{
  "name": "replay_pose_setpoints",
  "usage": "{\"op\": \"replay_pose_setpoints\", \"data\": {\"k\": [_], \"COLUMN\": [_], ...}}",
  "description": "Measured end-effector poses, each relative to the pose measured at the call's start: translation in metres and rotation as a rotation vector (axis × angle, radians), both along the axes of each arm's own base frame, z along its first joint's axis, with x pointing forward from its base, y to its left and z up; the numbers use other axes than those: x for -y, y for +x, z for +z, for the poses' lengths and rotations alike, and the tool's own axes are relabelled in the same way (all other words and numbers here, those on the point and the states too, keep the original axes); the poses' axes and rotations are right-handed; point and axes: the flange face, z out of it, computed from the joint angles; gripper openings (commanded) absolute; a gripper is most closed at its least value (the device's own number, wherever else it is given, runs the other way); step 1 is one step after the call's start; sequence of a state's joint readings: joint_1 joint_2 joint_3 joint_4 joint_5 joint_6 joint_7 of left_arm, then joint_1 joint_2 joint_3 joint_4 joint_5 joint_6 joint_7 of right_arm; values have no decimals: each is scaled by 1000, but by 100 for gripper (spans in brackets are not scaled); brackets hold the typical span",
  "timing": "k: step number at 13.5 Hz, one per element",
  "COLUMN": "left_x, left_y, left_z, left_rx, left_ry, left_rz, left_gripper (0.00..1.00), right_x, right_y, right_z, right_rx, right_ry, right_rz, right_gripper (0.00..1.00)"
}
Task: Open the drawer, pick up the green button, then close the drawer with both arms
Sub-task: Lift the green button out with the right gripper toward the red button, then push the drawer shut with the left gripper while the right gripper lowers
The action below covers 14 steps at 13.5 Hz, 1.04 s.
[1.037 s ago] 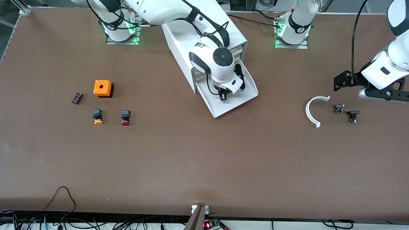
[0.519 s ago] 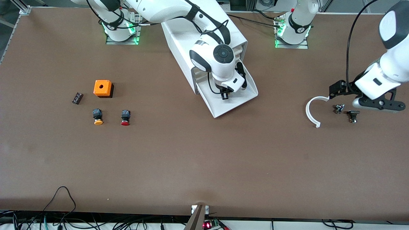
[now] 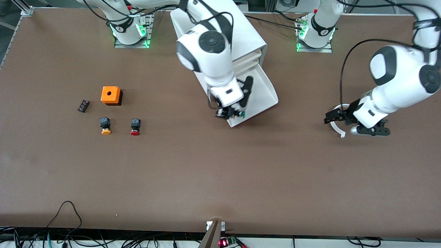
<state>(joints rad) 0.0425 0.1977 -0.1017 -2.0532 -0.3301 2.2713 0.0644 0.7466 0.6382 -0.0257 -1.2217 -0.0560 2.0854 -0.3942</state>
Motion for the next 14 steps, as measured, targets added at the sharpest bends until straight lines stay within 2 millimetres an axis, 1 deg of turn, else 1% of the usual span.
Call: {"op": "replay_pose_setpoints", "data": {"k": [1, 2, 3, 4, 5, 6, 7, 8, 10, 12, 14], "left_x": [11, 30, 53, 78, 101, 120, 138, 152, 172, 190, 213], "left_y": [-5, -11, -17, -24, -31, -38, -46, -54, -68, -83, -106], "left_z": [-33, -65, -92, -113, -130, -144, -157, -168, -183, -186, -189], "left_rx": [19, 37, 44, 40, 31, 22, 15, 3, -38, -79, -136], "left_ry": [-33, -52, -66, -84, -104, -118, -121, -120, -116, -124, -133], "left_rz": [51, 87, 108, 127, 150, 173, 180, 179, 199, 218, 243], "left_gripper": [100, 100, 100, 100, 100, 100, 100, 100, 100, 100, 100], "right_x": [29, 62, 96, 132, 167, 195, 212, 219, 223, 231, 239], "right_y": [21, 38, 52, 62, 69, 70, 67, 60, 41, 22, 9], "right_z": [3, 0, -10, -21, -31, -42, -50, -58, -83, -116, -141], "right_rx": [-4, -17, -36, -62, -94, -136, -172, -199, -251, -294, -316], "right_ry": [1, -12, -30, -46, -53, -45, -34, -34, -64, -114, -149], "right_rz": [-115, -213, -307, -411, -512, -614, -718, -815, -973, -1101, -1167], "right_gripper": [11, 11, 11, 11, 11, 11, 11, 11, 11, 11, 11]}}
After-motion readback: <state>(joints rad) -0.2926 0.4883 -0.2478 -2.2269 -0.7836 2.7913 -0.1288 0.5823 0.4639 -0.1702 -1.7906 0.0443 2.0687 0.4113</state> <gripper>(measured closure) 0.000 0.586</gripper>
